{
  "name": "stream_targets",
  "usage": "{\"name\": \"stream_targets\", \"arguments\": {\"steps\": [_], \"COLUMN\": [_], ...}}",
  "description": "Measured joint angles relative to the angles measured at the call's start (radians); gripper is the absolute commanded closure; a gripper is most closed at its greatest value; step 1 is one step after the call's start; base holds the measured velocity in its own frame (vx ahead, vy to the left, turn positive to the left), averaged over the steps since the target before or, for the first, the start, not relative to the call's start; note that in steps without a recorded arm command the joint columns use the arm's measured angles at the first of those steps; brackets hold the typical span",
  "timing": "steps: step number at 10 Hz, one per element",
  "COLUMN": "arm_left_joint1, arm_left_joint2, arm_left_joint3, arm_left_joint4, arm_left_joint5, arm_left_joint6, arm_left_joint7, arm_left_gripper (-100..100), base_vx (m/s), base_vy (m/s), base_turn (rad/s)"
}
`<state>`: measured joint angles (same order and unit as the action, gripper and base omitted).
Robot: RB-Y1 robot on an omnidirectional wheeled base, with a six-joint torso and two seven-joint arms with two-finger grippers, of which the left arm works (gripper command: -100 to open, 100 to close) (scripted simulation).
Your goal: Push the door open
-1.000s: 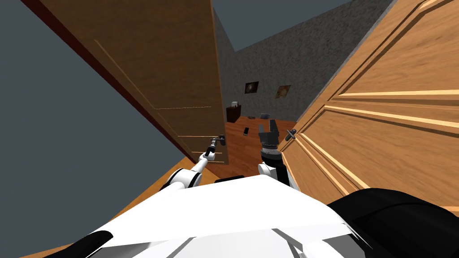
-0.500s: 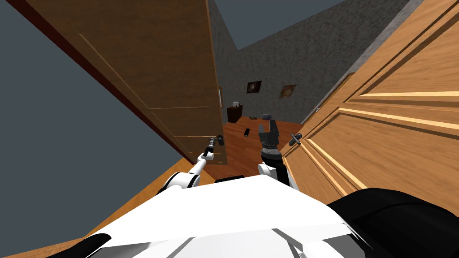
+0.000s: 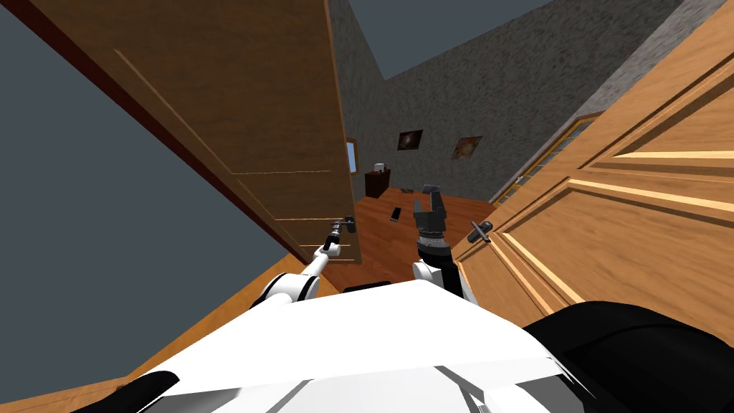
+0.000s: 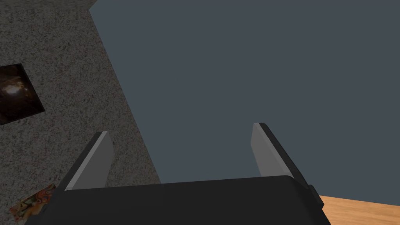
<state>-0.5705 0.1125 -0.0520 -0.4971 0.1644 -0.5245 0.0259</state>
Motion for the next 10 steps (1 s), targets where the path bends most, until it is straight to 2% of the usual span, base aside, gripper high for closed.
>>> {"name": "stream_targets", "arguments": {"steps": [3, 7, 9, 10], "arm_left_joint1": [0.014, -0.001, 0.012, 0.024], "arm_left_joint2": [0.011, 0.027, 0.034, 0.038], "arm_left_joint3": [0.02, 0.05, 0.069, 0.078], "arm_left_joint4": [-0.018, 0.023, 0.002, -0.023], "arm_left_joint5": [0.007, 0.02, 0.027, 0.031], "arm_left_joint6": [0.008, -0.008, -0.001, 0.01], "arm_left_joint7": [-0.009, -0.015, -0.028, -0.035], "arm_left_gripper": [100, 100, 100, 100], "base_vx": [0.111, 0.153, 0.149, 0.137], "base_vy": [-0.079, -0.113, -0.132, -0.124], "base_turn": [0.063, 0.052, 0.062, 0.054]}}
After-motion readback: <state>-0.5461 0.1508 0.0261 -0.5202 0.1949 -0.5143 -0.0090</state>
